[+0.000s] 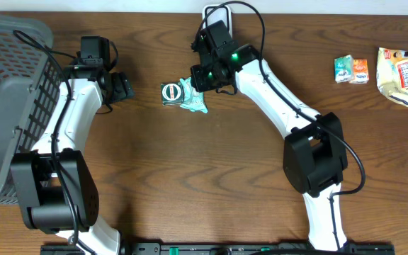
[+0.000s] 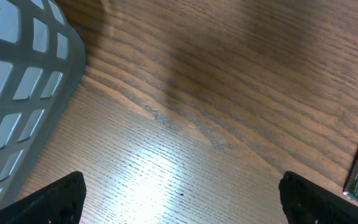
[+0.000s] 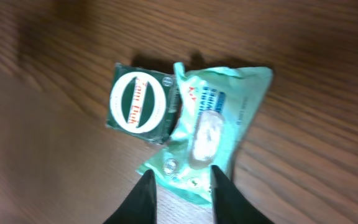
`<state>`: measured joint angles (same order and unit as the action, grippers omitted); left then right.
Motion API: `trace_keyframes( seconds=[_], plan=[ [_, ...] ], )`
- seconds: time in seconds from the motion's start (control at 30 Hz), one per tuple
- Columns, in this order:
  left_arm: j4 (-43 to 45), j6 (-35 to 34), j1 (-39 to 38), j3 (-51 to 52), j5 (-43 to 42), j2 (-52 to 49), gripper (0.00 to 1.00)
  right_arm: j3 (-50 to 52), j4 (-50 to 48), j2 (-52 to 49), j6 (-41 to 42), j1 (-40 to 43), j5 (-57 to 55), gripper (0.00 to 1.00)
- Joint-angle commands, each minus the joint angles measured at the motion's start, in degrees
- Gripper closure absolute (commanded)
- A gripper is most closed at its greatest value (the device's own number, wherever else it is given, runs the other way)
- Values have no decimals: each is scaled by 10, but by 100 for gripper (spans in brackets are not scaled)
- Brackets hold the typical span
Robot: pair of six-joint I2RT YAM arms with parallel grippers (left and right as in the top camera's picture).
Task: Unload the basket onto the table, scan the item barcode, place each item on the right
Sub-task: 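Lower the right gripper onto the green wipes pack and grasp it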
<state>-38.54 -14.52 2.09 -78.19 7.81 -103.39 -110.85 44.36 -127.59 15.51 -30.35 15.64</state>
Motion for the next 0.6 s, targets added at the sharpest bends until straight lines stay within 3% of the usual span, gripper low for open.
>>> trace_keyframes(
  seconds=[0.0, 0.1, 0.17, 0.57],
  plan=[
    [0, 8, 0, 3, 3, 0, 2, 4, -3, 0, -1, -13, 9, 71],
    [0, 8, 0, 3, 3, 0, 2, 4, -4, 0, -1, -14, -6, 69],
    [0, 8, 0, 3, 3, 0, 3, 4, -4, 0, -1, -14, -30, 77],
    [0, 8, 0, 3, 3, 0, 2, 20, -25, 0, 34, -17, -97, 89]
  ],
)
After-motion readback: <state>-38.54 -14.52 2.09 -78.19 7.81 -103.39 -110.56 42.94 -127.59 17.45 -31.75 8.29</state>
